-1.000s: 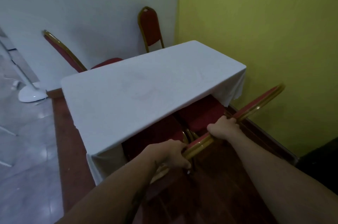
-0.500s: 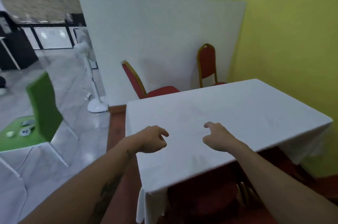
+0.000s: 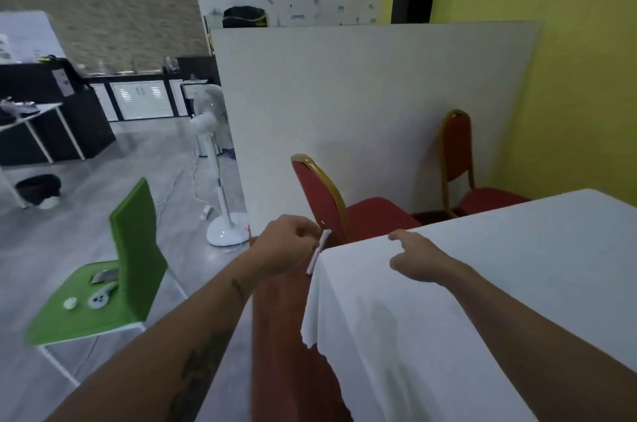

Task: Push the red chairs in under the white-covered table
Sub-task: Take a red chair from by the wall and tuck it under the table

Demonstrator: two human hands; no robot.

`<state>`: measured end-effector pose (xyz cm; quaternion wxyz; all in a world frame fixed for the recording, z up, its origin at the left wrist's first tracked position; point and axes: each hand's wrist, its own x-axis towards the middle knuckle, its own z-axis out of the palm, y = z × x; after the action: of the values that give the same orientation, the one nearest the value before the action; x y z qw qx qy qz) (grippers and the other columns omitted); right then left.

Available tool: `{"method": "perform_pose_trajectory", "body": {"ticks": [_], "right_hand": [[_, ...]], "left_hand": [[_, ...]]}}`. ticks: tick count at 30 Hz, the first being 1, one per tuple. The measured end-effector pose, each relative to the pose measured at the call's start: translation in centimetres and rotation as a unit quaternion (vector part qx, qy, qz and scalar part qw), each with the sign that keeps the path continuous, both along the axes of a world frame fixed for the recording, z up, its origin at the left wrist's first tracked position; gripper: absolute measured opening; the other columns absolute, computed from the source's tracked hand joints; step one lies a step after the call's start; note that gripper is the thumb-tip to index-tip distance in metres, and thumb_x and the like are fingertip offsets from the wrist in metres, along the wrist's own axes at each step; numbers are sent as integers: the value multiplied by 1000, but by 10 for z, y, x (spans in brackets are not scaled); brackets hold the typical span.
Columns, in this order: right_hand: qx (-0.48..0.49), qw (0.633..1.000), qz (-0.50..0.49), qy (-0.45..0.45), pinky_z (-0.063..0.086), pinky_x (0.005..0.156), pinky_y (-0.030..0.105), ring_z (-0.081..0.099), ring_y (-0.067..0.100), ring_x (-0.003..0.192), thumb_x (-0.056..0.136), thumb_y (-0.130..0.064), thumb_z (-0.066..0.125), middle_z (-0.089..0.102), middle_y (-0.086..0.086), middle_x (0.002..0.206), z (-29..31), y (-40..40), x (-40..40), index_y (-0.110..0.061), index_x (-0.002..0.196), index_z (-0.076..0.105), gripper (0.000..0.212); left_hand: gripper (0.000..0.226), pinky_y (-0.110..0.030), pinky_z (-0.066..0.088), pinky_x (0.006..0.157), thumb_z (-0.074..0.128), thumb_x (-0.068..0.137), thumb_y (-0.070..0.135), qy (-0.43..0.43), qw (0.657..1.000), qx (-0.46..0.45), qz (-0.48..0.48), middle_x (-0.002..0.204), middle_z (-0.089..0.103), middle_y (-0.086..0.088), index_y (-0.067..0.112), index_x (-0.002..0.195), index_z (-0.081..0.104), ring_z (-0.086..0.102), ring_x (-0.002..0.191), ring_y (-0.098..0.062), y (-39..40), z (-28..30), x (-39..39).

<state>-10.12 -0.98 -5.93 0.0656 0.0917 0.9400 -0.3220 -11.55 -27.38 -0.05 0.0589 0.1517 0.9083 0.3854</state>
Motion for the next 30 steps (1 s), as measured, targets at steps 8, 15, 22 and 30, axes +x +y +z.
{"method": "perform_pose_trajectory", "body": {"ticks": [8,15,22,30], "right_hand": [[-4,1000,-2,16,53,93,40,51,30,126,87,-10,59,46,12,150,-1,-53,-119,-13,151,41,66],[-46,999,-14,24,49,81,31,52,22,108,85,-11,60,55,11,137,-24,-50,-252,-12,146,46,62],[-47,998,-37,-16,52,92,40,53,31,119,79,-20,58,50,14,137,-37,-41,-352,-14,146,43,69],[-30,994,-70,-80,50,100,49,48,34,126,81,-25,61,43,13,142,-59,-46,-416,-18,155,29,81]], "left_hand": [[25,-39,58,82,56,86,17,16,996,29,78,100,74,-5,13,102,75,68,88,-20,-35,0,-107],[28,-42,58,84,58,86,21,-18,994,70,87,105,72,-6,12,109,72,68,91,-21,-27,-24,-244],[29,-50,51,94,62,84,38,-124,977,131,114,111,66,-5,22,108,62,62,102,-25,10,-54,-368],[52,-45,52,87,63,70,38,-212,936,233,157,102,63,-9,13,116,54,60,93,-26,66,-90,-479]]}}
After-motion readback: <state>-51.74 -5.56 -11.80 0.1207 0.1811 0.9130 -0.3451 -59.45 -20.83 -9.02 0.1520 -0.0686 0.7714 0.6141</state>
